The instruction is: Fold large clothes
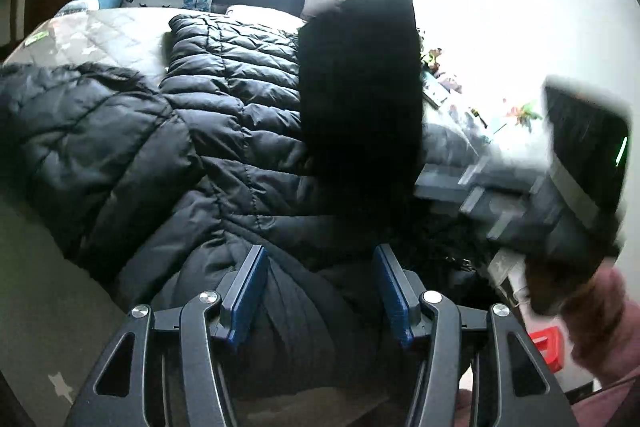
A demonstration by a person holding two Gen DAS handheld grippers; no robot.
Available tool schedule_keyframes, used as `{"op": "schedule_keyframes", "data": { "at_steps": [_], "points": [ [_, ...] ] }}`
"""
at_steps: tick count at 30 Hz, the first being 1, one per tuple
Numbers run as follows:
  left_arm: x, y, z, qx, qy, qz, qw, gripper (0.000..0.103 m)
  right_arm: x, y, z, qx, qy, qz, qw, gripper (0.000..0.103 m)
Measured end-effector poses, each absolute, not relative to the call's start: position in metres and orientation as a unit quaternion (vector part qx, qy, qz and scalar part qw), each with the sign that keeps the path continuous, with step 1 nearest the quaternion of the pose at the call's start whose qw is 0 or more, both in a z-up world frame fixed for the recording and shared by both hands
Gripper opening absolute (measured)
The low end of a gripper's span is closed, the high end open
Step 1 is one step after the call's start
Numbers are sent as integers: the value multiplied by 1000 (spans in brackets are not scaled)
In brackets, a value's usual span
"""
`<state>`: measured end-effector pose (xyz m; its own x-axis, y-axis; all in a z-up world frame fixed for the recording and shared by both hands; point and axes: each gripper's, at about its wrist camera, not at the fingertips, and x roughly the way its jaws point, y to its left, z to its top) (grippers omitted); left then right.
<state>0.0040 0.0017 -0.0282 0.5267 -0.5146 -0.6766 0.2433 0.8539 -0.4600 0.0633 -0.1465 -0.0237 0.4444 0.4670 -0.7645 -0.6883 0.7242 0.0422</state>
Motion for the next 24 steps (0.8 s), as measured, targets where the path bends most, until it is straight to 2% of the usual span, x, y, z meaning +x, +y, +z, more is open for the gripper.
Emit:
{"op": "schedule_keyframes", "data": {
  "at_steps": [3, 7, 14, 18, 22, 24],
  "points": [
    [1, 3, -26, -161, 429, -224, 860, 58, 56, -133, -56, -198, 424, 324, 822, 15],
    [0, 4, -25, -161, 428, -219, 862, 58, 51, -135, -51, -226, 411, 324, 821, 19],
    [-1, 15, -18, -182, 424, -207, 862, 58, 41, -170, 5, -129, 420, 381, 813, 21],
    [-6, 23, -3, -171, 408, -186, 877, 59, 70, -220, 18, -98, 412, 301, 855, 22],
    [-12, 32, 15, -172, 384, -171, 891, 59, 106, -274, 0, -94, 411, 187, 887, 22],
    [-13, 34, 23, -175, 374, -164, 896, 59, 127, -300, -28, -67, 434, 148, 886, 22]
  ]
}}
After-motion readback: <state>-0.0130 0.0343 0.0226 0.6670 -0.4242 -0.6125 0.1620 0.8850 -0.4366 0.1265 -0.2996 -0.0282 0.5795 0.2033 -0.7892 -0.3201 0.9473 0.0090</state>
